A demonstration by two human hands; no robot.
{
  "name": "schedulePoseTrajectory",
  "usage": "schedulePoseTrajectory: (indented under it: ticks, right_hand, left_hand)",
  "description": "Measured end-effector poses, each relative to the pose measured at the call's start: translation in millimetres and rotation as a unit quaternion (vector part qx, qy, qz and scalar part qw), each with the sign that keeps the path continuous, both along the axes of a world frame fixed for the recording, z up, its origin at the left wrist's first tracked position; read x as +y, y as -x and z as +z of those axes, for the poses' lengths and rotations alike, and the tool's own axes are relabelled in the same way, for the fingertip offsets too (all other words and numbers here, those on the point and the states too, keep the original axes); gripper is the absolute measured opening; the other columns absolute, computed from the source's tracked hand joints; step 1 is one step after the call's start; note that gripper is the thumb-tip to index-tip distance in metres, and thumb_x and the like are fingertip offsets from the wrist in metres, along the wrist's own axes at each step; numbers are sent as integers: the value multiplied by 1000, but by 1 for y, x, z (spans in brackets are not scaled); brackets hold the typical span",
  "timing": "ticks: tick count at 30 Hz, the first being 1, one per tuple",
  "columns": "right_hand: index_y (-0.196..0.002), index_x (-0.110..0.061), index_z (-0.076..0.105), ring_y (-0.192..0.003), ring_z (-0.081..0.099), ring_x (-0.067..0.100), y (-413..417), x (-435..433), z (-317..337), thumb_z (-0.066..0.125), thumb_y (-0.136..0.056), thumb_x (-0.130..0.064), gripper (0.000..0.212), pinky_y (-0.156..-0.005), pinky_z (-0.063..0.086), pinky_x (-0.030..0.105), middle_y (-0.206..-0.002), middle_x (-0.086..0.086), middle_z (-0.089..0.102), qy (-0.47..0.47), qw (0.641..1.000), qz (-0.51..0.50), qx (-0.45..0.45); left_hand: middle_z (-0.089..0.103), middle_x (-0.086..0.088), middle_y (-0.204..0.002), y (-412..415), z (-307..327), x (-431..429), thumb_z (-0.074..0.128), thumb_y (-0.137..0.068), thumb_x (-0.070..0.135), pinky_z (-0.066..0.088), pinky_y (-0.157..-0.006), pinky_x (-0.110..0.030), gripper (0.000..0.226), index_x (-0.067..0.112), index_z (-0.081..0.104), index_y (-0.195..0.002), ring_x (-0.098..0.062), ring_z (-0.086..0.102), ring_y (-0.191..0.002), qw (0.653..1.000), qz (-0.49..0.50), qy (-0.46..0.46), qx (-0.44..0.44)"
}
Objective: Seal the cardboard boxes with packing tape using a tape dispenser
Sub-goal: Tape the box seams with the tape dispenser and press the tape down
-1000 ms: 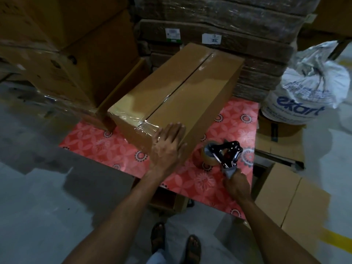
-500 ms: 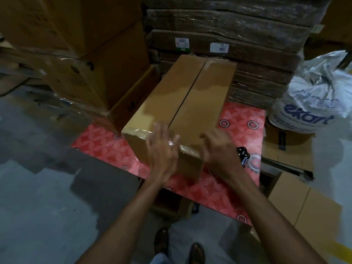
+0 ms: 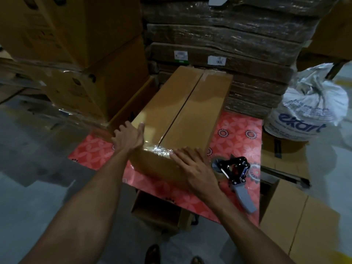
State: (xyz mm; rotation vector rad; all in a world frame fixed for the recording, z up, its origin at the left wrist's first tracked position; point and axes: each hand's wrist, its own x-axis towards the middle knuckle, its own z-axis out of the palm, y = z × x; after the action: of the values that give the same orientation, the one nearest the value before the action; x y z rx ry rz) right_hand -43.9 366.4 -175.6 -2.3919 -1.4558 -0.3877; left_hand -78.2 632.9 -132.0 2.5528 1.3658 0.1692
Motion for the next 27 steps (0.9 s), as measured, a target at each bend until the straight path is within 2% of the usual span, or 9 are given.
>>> schedulePoseTrajectory:
  ticks: [4, 6, 9, 13, 15, 17, 19, 22, 27]
  right_hand:
    - [-136, -38, 56, -143, 34, 11, 11, 8, 2, 37, -105, -43, 37, -121, 11, 42, -145, -16, 54, -111, 981, -86, 131]
    - [-131, -31, 62, -145, 24, 3, 16, 17, 0, 39, -105, -40, 35, -120, 18, 39, -146, -13, 53, -203, 944, -151, 210]
    - [-144, -20, 54, -153, 12, 6, 23, 36, -5, 45, -106, -29, 40, -123, 21, 36, -157, -14, 35, -305, 869, -243, 304]
    - [-151, -15, 42, -143, 38, 17, 32, 57, 8, 47, -105, -20, 47, -116, 33, 34, -156, -2, 41, -392, 783, -352, 330]
    - [-148, -16, 43, -122, 53, 19, 38, 63, 17, 47, -106, -24, 43, -93, 38, 27, -131, -2, 56, -395, 756, -398, 337]
    - [-142, -16, 49, -109, 58, 25, 42, 67, 22, 46, -105, -28, 39, -81, 34, 28, -114, 2, 60, -379, 740, -436, 345]
    - [-141, -16, 51, -116, 59, 32, 45, 70, 23, 49, -104, -28, 39, -82, 35, 31, -123, 10, 64, -378, 725, -457, 351]
    - [-143, -18, 50, -121, 56, 27, 58, 70, 21, 56, -99, -24, 45, -87, 34, 29, -134, 9, 61, -380, 720, -458, 357]
    - [-153, -13, 35, -139, 42, 32, 72, 69, 17, 50, -104, -38, 58, -103, 33, 34, -154, 13, 44, -360, 747, -449, 332]
  left_hand:
    - [58, -29, -126, 5, -1, 26, 25, -100, 64, 43, -95, -50, 74, 0, 54, -124, -47, 55, -115, 998, -24, 33, -51]
    - [61, -29, -121, 6, -2, 35, 31, -100, 63, 44, -92, -46, 70, 1, 60, -116, -46, 58, -112, 993, -33, 71, -87]
    - [63, -24, -121, 9, -5, 46, 41, -100, 57, 41, -88, -40, 55, 7, 60, -116, -41, 57, -113, 972, -80, 168, -147]
    - [60, -11, -138, 19, -18, 63, 46, -101, 52, 42, -99, -39, 51, 21, 53, -141, -35, 55, -126, 937, -207, 220, -176]
    - [61, 0, -139, 27, -21, 68, 54, -91, 66, 44, -106, -41, 67, 27, 51, -144, -25, 56, -127, 914, -223, 276, -197]
    - [63, 6, -136, 31, -26, 73, 63, -79, 73, 47, -107, -42, 77, 30, 54, -142, -17, 58, -125, 891, -204, 329, -238]
    - [68, 6, -128, 33, -24, 73, 69, -82, 62, 50, -99, -33, 65, 28, 60, -137, -14, 62, -118, 881, -199, 341, -260]
    - [73, 9, -114, 39, -23, 72, 63, -88, 56, 52, -91, -35, 50, 30, 65, -130, -16, 66, -107, 888, -211, 319, -254]
    - [71, -15, -98, 41, -18, 69, 42, -104, 40, 40, -75, -35, 38, 17, 69, -116, -38, 62, -100, 906, -198, 271, -259]
